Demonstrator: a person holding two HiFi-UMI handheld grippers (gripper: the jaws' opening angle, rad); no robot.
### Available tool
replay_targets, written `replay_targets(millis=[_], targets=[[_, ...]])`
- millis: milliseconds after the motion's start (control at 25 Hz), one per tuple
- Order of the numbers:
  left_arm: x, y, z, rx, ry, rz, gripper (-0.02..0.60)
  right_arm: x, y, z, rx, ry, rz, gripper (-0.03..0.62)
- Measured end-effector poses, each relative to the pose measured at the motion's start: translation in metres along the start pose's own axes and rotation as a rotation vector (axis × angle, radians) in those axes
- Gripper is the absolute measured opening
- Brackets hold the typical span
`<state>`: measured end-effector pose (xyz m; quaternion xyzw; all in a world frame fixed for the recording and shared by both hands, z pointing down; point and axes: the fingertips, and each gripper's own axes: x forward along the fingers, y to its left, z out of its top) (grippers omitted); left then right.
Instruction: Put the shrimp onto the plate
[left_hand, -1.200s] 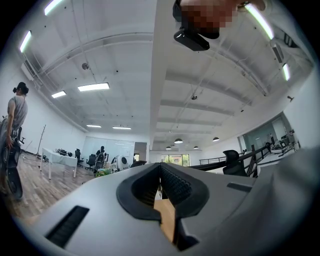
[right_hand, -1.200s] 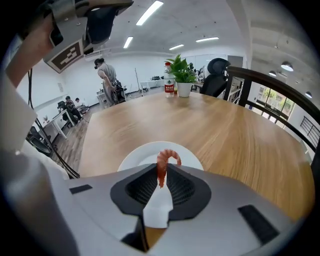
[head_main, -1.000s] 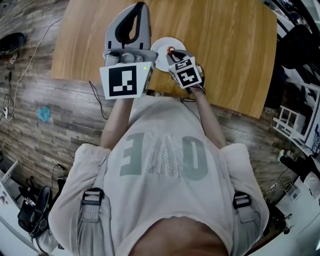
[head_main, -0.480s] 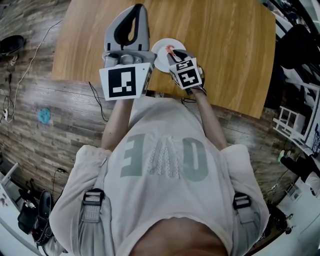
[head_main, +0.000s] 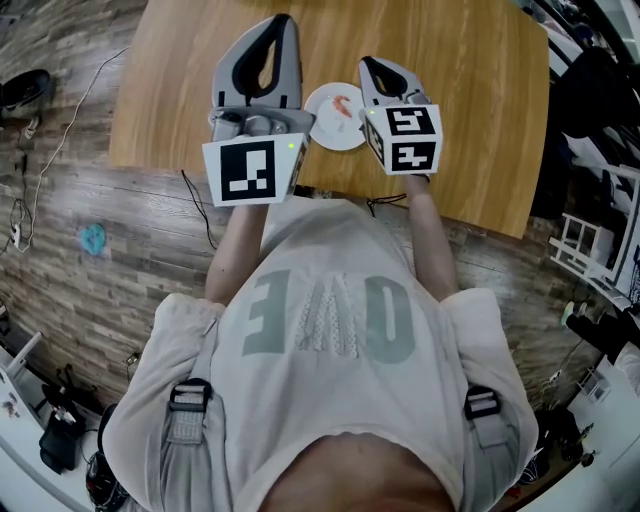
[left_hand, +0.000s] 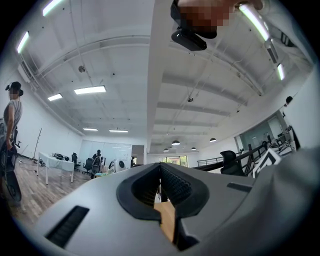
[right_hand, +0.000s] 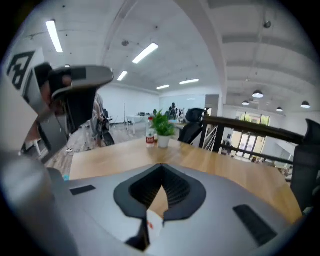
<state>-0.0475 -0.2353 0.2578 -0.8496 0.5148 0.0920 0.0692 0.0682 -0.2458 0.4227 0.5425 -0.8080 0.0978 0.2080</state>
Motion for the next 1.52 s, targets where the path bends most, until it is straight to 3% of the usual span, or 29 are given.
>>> replay_targets(millis=[280,480,960,1520], targets=[[0.003,-0.007,0.020,0.025,-0.031,-0.041,0.009,-0.081,-0.012,0.127,0.004,-0.427,-0.141,0.020],[0.009,-0.017,0.043,0.042,-0.074,-0.081,0.009,-0.132,-0.016,0.162,0.060,-0.611,-0.181,0.020],[0.022,-0.049,0.053,0.081,-0.101,-0.183,0.009,-0.157,-0.041,0.150,0.118,-0.634,-0.262,0.020],[0.017,-0.041,0.067,0.095,-0.133,-0.161,0.009,-0.163,-0.041,0.149,0.105,-0.638,-0.270,0.020]])
